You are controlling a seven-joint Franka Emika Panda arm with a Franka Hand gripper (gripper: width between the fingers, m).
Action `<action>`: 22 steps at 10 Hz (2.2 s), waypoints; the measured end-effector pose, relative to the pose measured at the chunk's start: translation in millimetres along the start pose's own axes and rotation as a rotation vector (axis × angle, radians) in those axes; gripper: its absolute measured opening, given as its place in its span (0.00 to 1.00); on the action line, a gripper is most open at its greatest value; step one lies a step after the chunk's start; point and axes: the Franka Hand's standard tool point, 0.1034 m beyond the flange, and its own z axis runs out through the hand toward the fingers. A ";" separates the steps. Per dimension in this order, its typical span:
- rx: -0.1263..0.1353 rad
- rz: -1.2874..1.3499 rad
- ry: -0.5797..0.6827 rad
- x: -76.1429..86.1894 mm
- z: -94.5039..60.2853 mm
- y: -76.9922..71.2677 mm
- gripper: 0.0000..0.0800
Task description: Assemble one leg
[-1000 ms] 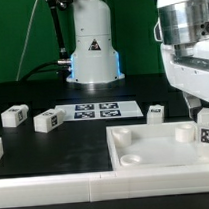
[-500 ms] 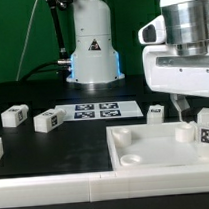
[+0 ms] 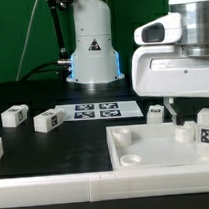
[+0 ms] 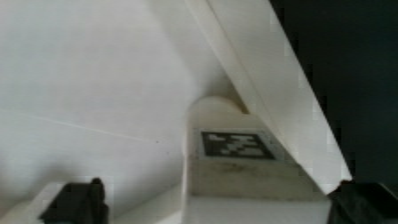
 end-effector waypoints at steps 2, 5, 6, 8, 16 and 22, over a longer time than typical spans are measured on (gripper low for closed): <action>0.004 -0.075 0.011 2.0 0.1 0.7 0.80; 0.005 -0.057 0.011 1.9 0.1 0.5 0.55; 0.005 -0.041 0.011 2.0 0.1 0.6 0.36; 0.006 0.011 0.010 1.8 0.2 0.3 0.36; 0.069 0.918 0.052 -1.7 1.5 -4.8 0.36; 0.106 1.474 0.037 -1.4 1.1 -5.6 0.36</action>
Offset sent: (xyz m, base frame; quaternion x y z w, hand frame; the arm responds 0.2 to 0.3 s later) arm 0.0000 0.0000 0.0000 0.0000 0.0000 0.0000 1.0000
